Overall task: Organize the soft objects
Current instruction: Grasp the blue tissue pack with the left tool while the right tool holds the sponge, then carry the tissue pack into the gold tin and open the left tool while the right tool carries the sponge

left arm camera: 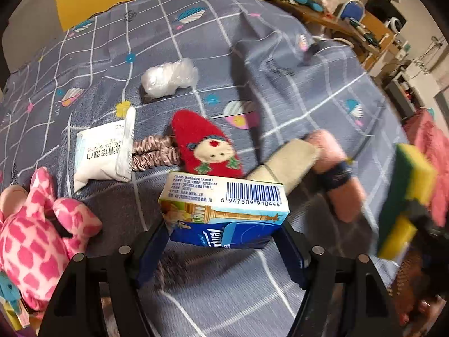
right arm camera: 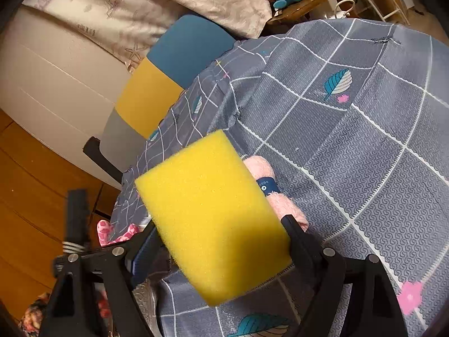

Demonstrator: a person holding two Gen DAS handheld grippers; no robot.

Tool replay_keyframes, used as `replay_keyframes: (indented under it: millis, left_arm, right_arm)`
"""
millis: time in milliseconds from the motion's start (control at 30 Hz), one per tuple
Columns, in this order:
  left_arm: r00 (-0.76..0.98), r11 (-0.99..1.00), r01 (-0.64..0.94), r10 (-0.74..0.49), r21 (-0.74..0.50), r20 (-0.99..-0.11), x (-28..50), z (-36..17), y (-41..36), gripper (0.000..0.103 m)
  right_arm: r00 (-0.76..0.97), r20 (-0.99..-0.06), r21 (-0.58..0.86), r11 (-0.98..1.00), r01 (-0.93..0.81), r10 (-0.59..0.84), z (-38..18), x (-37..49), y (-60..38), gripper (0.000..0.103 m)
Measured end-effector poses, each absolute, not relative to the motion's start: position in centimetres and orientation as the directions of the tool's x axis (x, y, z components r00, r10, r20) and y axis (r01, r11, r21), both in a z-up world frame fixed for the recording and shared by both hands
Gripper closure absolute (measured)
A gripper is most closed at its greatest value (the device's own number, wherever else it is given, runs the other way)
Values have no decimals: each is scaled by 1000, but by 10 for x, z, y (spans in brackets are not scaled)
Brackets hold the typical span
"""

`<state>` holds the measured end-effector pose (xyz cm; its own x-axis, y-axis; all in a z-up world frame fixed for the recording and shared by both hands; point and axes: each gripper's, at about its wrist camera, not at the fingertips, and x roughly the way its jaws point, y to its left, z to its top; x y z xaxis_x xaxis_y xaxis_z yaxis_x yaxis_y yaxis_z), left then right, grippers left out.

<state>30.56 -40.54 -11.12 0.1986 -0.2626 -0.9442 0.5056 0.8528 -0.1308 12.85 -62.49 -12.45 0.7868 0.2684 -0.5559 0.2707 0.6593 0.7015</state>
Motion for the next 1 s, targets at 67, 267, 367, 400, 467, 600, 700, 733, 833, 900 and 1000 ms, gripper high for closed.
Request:
replay_keyframes:
  millis: [67,267,367,400,467,600,700,733,833,900,1000]
  left_arm:
    - [185,842,513,-297,-166,-937,299,-100,-399,28]
    - [200,812,550,-355,-196,-913,272,-64,-376,28]
    - [220,797,563,-398,-217,-891,260,-40,-352,28]
    - [228,795,566,-405,-218,-886,258,-35,-346,28]
    - [235,789,567,-430,-237,-871,253,-22,-330,28]
    - [253,782,552,-489,-290,-835,242,7,-285,28]
    - [281,792,533,-498,-298,-820,237,21,-251,28]
    - [289,798,522,-499,-302,-817,235,26,-239,28]
    - [321,818,486,-494,-307,-808,229,37,-201,28]
    - [346,836,457,-482,-304,-805,225,42,-173,28]
    - [363,865,403,-451,-299,-816,222,37,-136,28]
  right_arm:
    - [783,-561,701,658,276,269,-126,128,-626,20]
    - [777,-576,682,673,286,255,-126,128,-626,20]
    - [772,-585,675,678,292,250,-128,128,-626,20]
    - [771,-587,673,678,293,249,-128,128,-626,20]
    - [766,-595,667,682,299,245,-129,128,-626,20]
    - [757,-608,652,695,303,240,-131,128,-623,20]
    - [757,-610,643,705,299,235,-129,128,-621,20]
    - [757,-611,638,710,299,231,-129,128,-621,20]
    - [754,-618,625,720,301,221,-128,127,-620,20]
    - [755,-617,627,718,301,222,-128,126,-620,20]
    - [755,-618,624,721,302,219,-128,125,-619,20]
